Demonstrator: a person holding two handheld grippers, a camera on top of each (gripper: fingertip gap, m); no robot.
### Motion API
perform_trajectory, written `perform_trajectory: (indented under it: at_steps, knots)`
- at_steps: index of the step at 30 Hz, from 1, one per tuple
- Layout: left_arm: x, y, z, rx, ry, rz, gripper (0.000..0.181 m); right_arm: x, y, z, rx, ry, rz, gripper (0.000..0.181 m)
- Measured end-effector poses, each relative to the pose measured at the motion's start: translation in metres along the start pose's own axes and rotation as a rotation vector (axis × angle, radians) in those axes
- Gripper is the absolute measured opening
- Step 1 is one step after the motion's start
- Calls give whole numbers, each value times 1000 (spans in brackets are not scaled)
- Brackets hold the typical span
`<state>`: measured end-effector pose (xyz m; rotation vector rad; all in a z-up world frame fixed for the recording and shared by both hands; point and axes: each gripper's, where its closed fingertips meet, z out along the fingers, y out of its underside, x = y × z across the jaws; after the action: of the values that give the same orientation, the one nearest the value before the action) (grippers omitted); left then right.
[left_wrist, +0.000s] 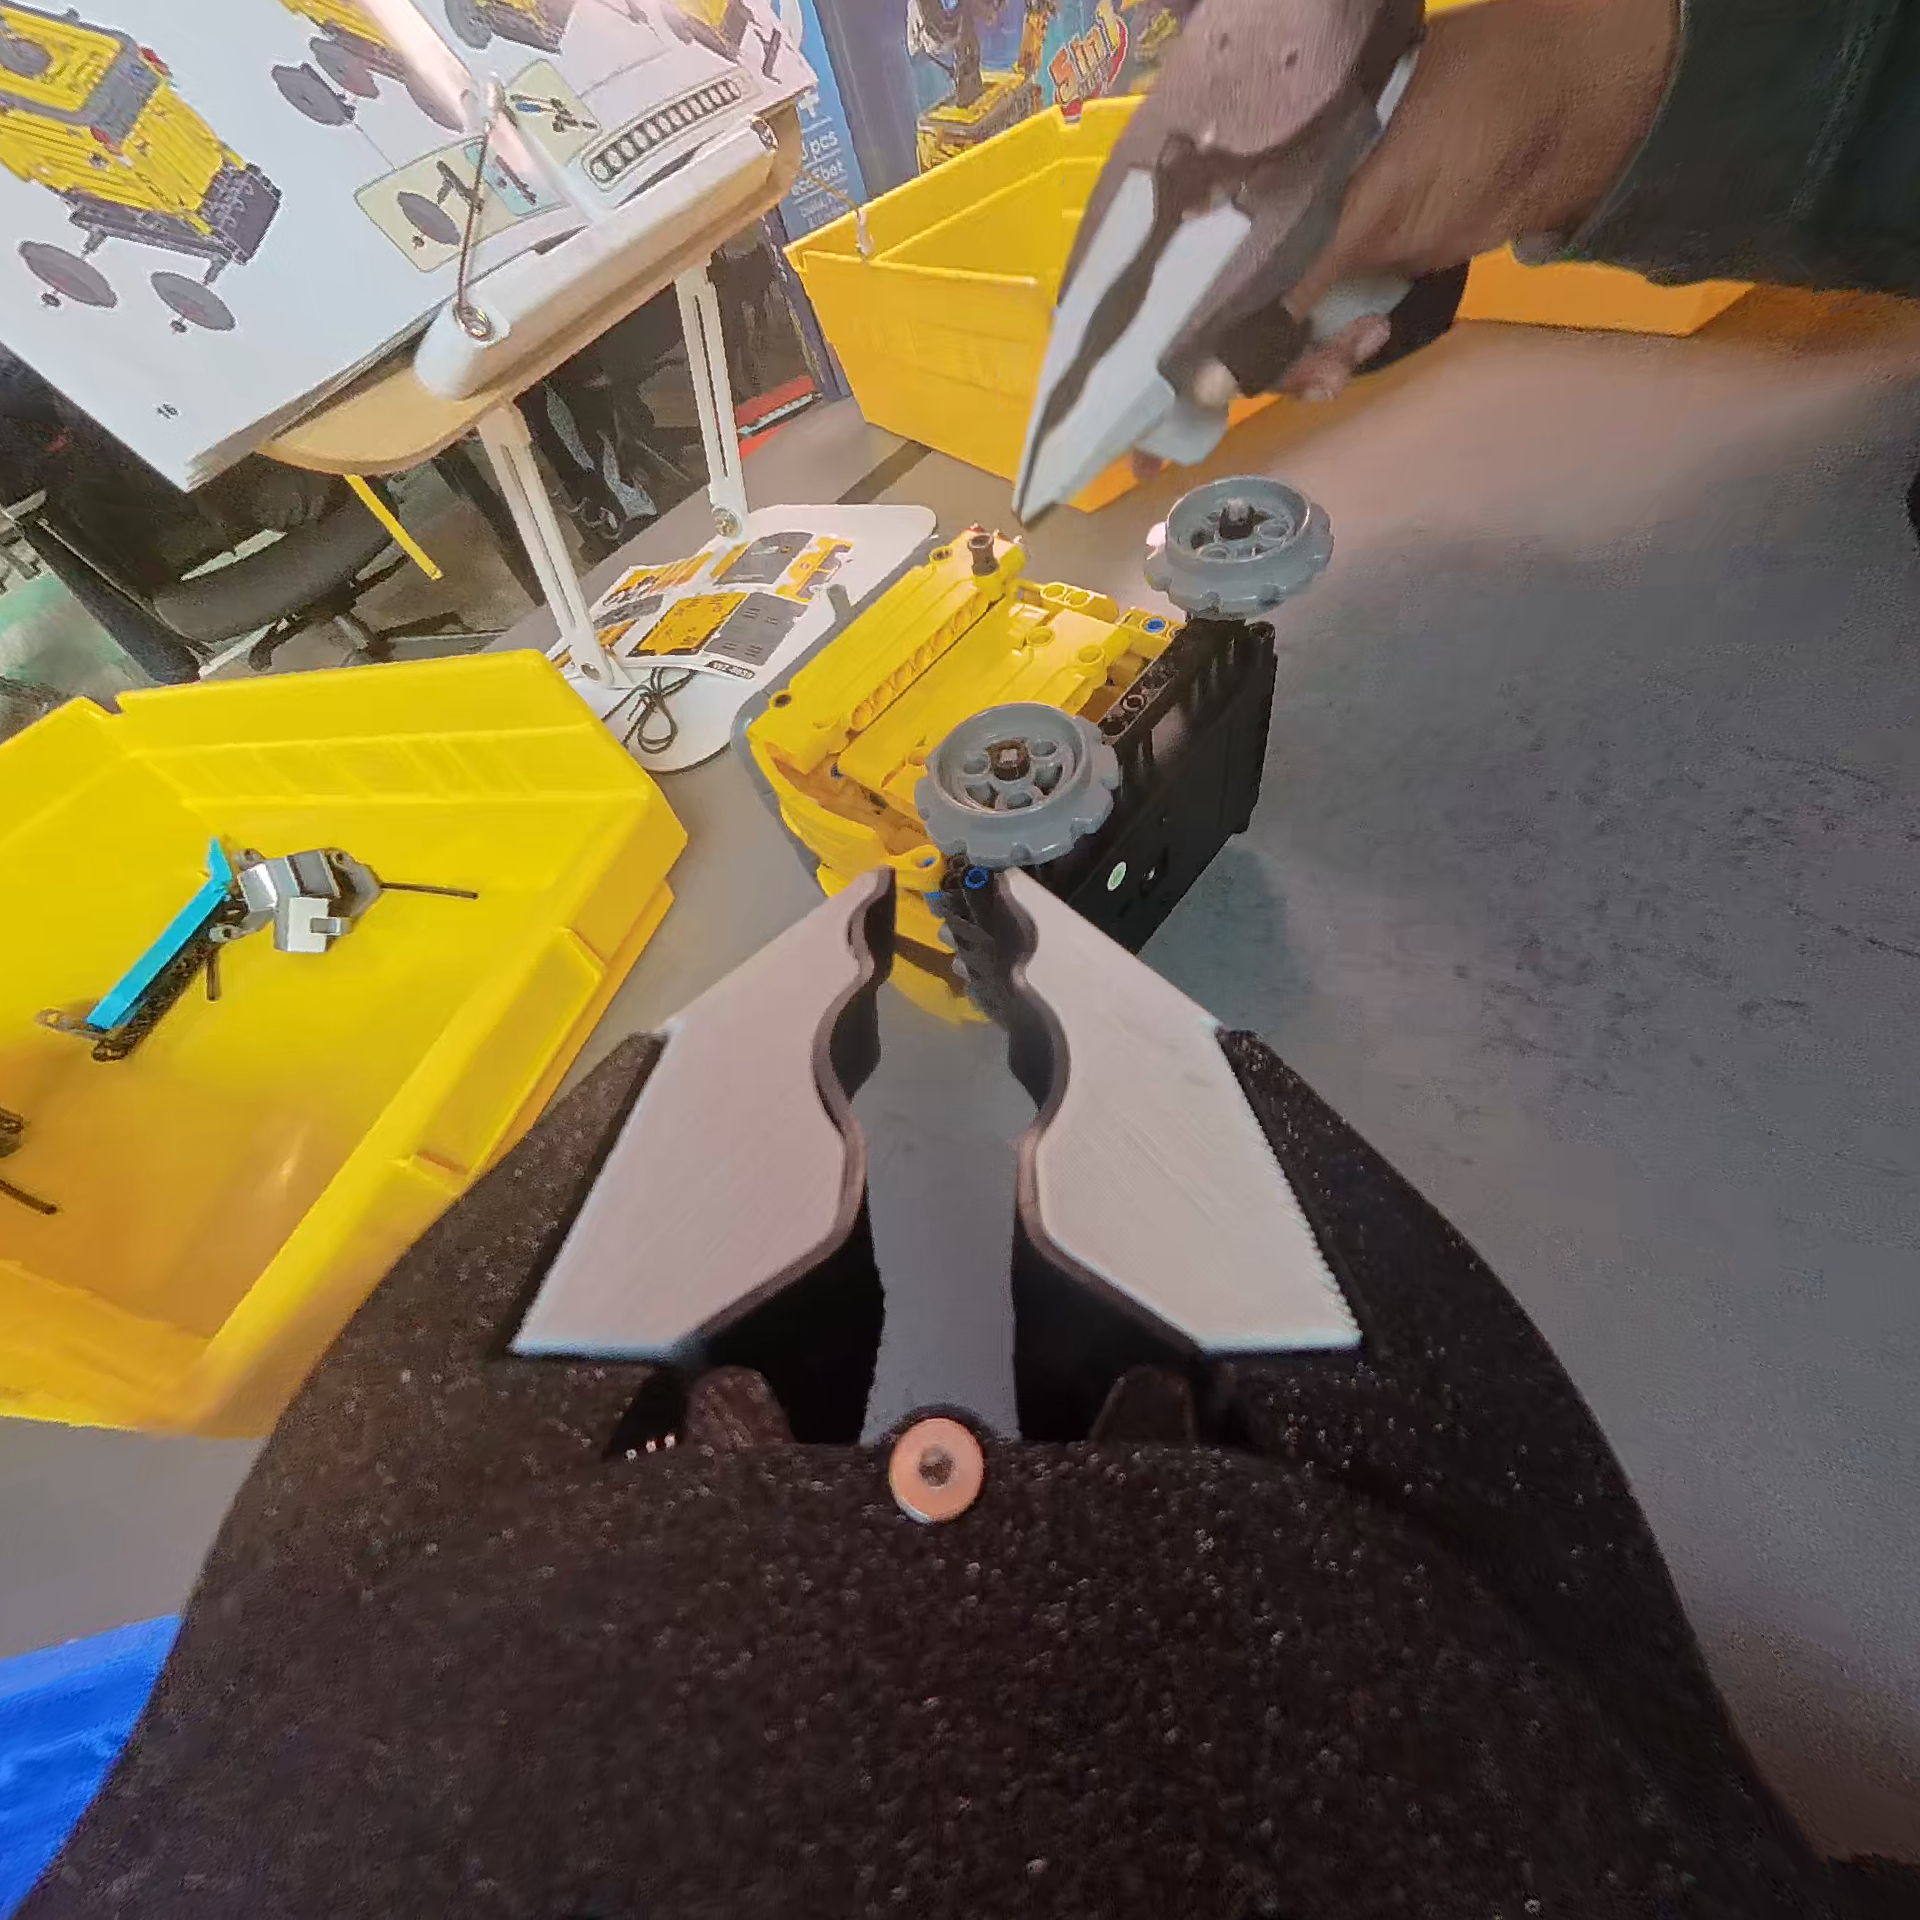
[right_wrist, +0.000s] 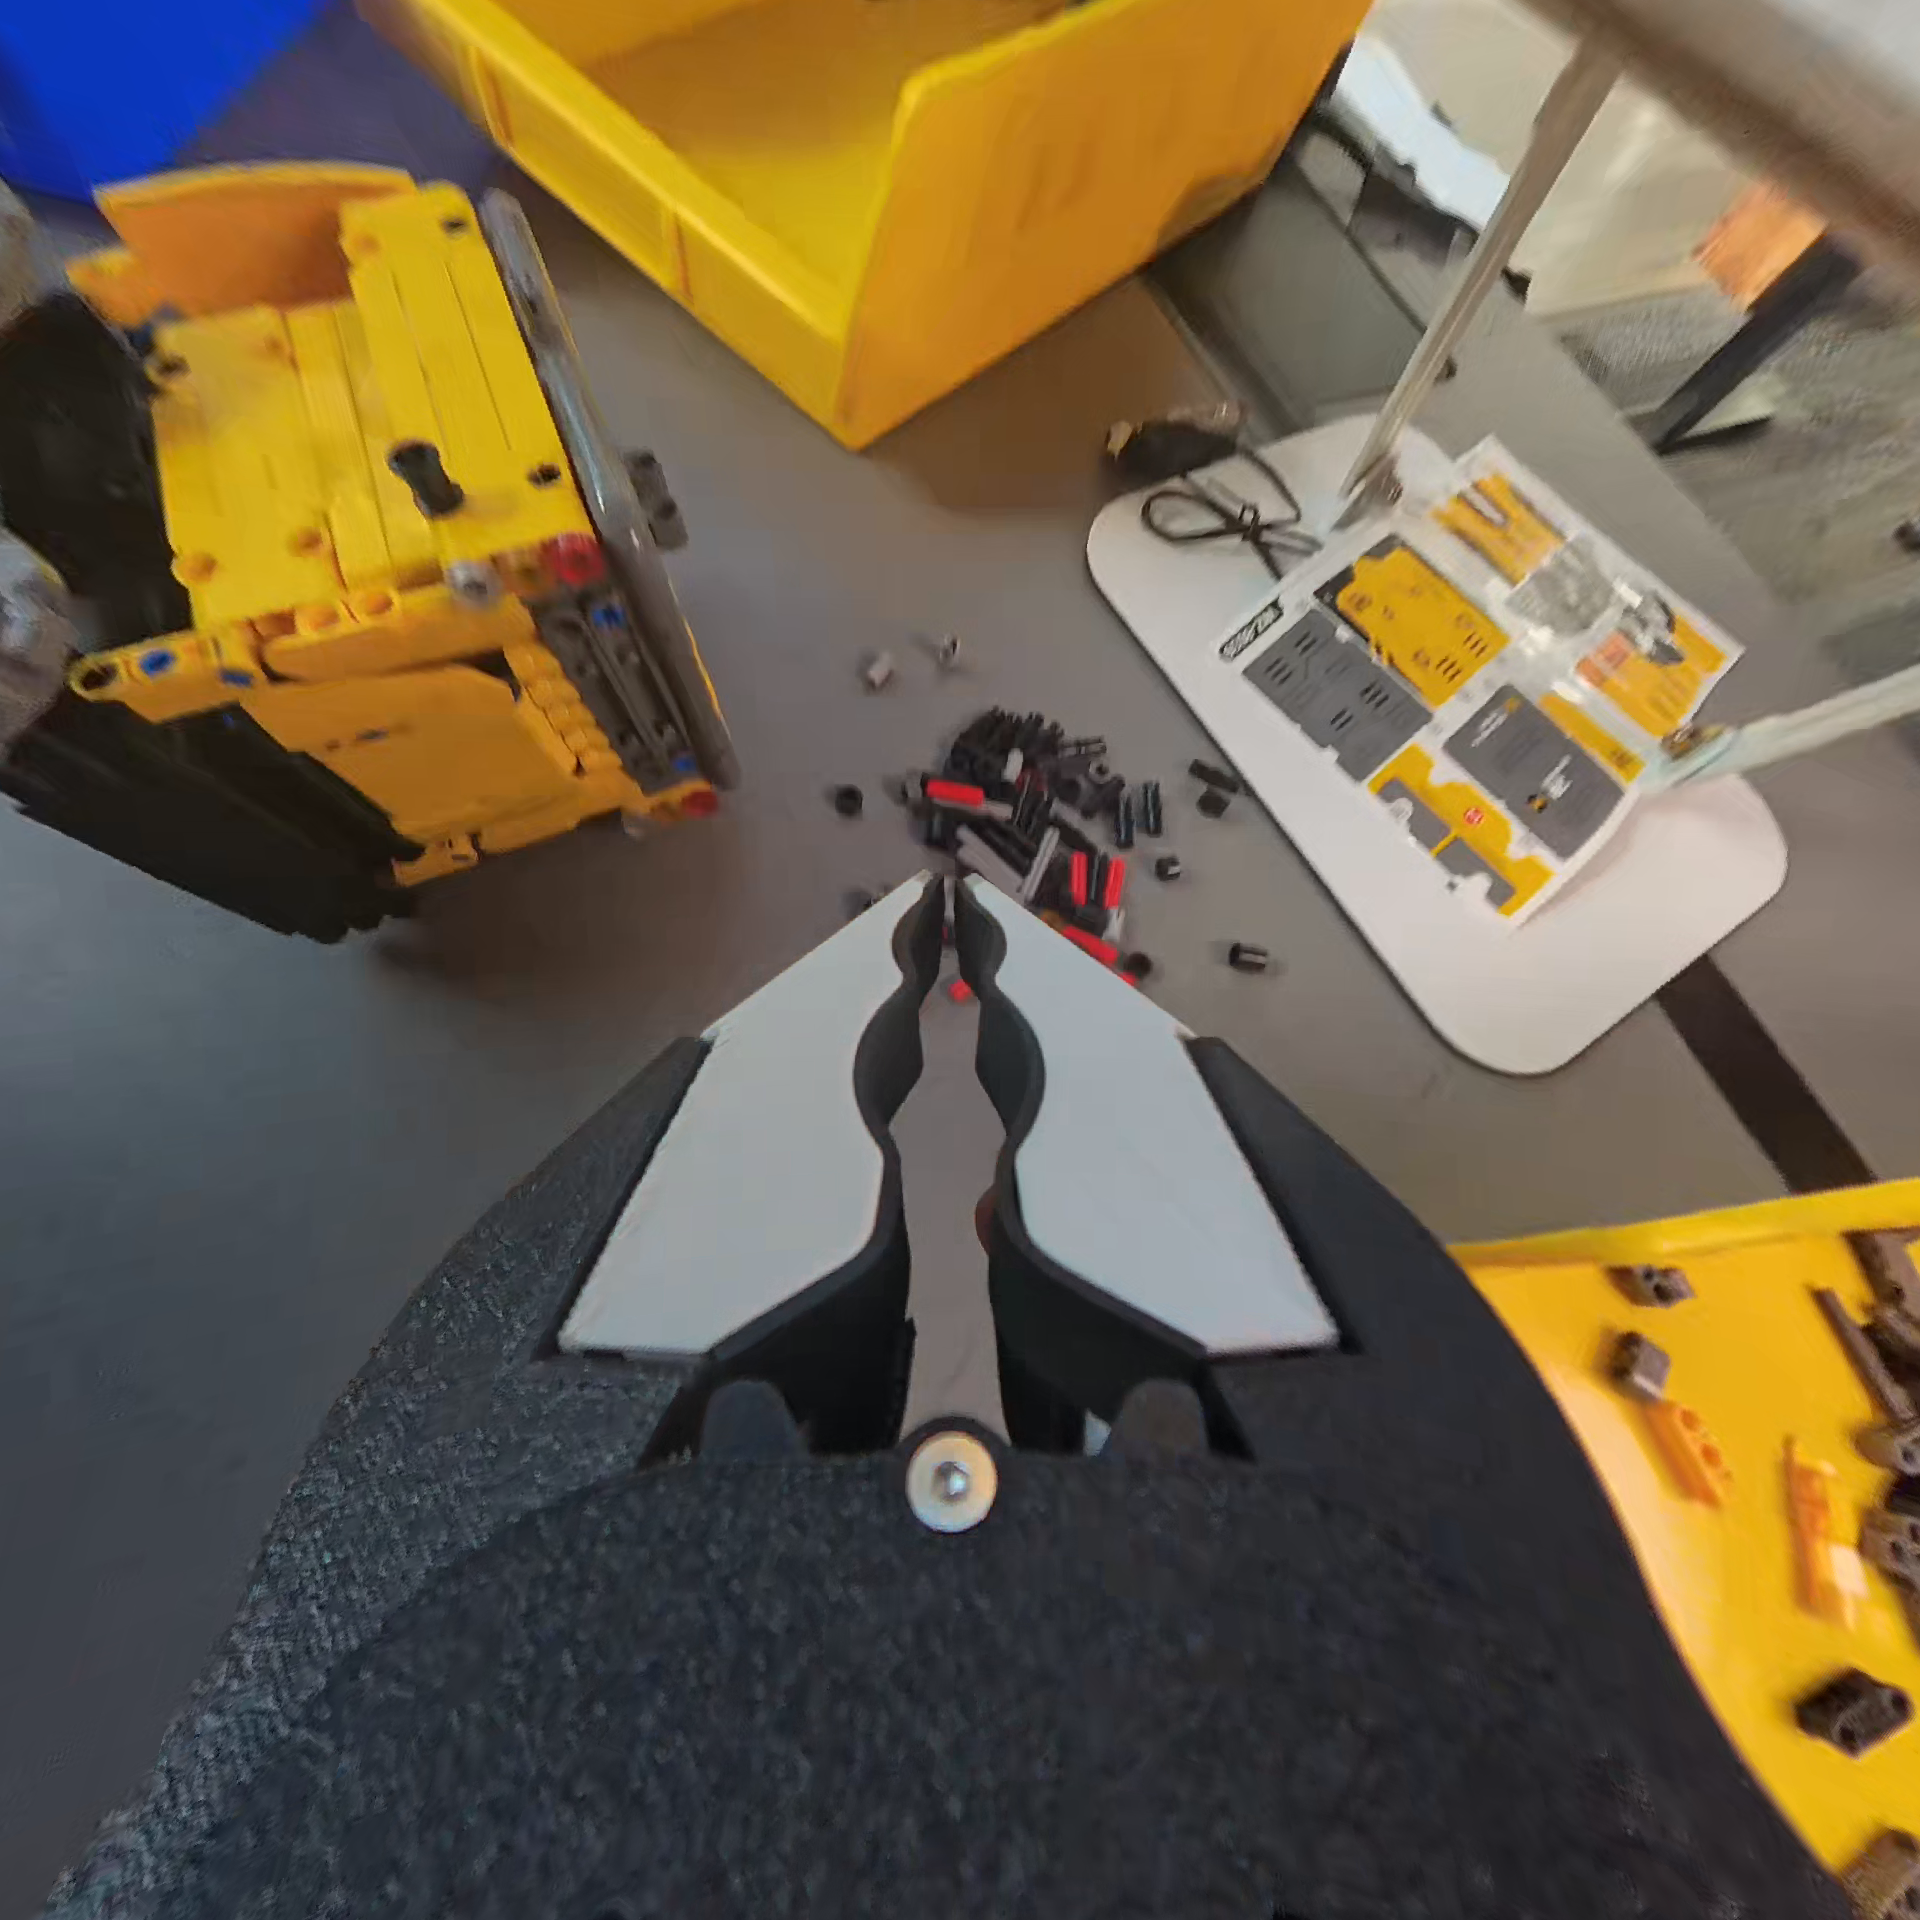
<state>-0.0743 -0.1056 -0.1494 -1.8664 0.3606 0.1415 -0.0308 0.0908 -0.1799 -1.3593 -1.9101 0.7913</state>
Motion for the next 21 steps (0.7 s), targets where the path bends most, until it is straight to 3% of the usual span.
perform_trajectory:
  at_steps: [2,6,16,21]
  knots:
    - [0,-1,-1,10,9,-7,21,-8,28,9,-70,-42,31,5]
    - [4,-2,1,25,30,-13,23,-15,46,22,-133,-81,23,9]
    - [-1,-8,-6,77,30,-40,24,-12,49,36,-229,-148,32,7]
    - [-2,-8,-7,76,23,-35,24,-28,56,21,-235,-204,19,6]
